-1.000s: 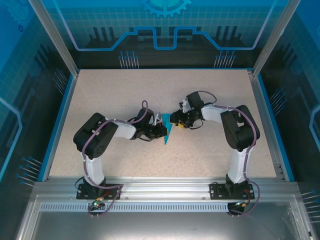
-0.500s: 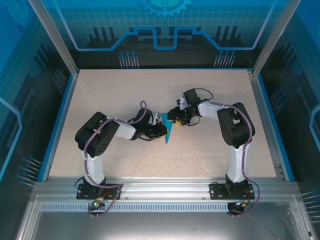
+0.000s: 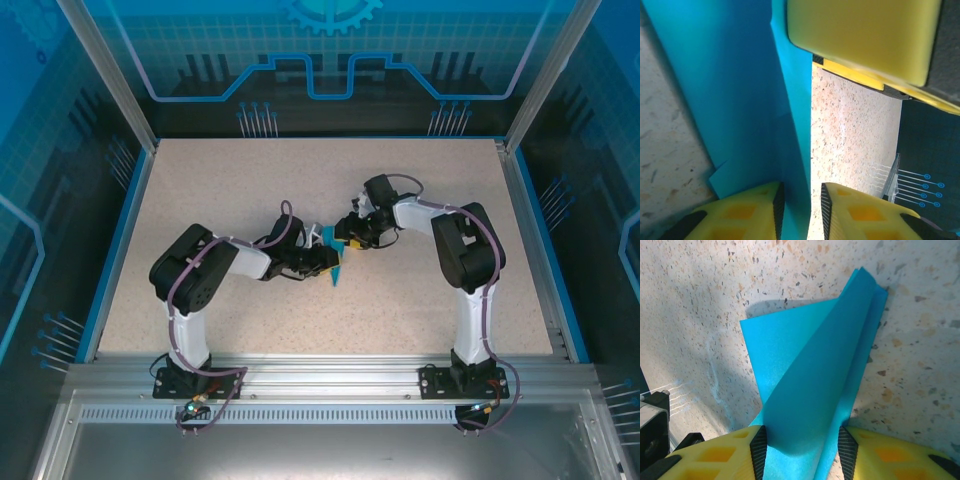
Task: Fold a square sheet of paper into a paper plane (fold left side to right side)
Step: Fold the wing for the fifth time at the center of the table.
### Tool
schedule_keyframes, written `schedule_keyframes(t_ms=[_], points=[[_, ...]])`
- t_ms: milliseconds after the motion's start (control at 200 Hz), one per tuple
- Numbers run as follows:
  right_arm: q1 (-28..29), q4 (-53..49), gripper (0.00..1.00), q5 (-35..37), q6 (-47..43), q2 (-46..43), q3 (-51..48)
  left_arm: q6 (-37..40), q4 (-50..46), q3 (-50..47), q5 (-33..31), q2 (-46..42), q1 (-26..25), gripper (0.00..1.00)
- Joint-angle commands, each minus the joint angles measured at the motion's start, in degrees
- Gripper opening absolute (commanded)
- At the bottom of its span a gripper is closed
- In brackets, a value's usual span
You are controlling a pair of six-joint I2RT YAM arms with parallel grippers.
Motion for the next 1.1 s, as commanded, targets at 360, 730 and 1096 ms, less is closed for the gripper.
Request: schedule_keyframes(t_ms=[360,730,1096], points=[[1.88,-1.84,0.45,1.92,-1.08,3.30,-0.31,3.08,-7.15,-3.20,-0.44,-9.51,7.13,0.45],[1.85,-1.76,0.45,1.62,-1.13,3.34,-0.57,-1.91,-3.91,5.26,4.05,-0.23,10.12,0.36],[1.93,-1.89,0.45,1.63,-1.13,3.39,-0.48,-3.86,-2.17,9.46,7.41,4.78,10.03,0.34]])
